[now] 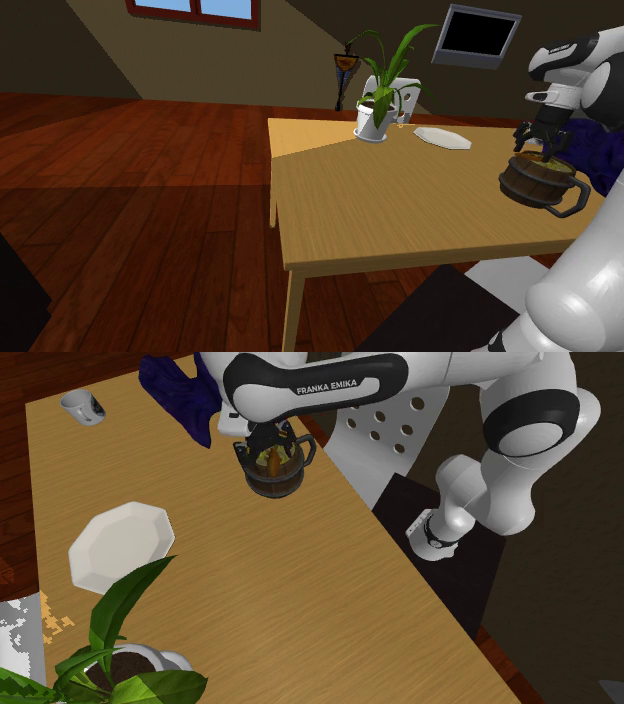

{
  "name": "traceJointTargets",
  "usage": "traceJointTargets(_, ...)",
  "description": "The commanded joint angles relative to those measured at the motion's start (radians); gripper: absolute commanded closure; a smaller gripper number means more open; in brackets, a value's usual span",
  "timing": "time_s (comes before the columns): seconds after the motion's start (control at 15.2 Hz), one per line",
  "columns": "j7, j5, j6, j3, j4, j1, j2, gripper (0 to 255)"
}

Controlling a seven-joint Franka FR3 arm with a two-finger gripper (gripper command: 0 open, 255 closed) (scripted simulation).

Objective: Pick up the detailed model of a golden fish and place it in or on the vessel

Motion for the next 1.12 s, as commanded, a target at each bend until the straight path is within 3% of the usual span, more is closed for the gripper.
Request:
traceJointTargets(0.0,0.001,-0.001,0.003,0.000,-0.003,0.001,-0.001,0)
traceJointTargets(0.26,0.001,-0.001,0.002,0.000,-0.003,0.001,-0.001,0)
traceJointTargets(0.33,0.001,-0.001,0.002,0.000,-0.003,0.001,-0.001,255)
traceJointTargets(1.06,0.001,-0.001,-0.025,-0.001,0.024,-0.001,-0.001,255)
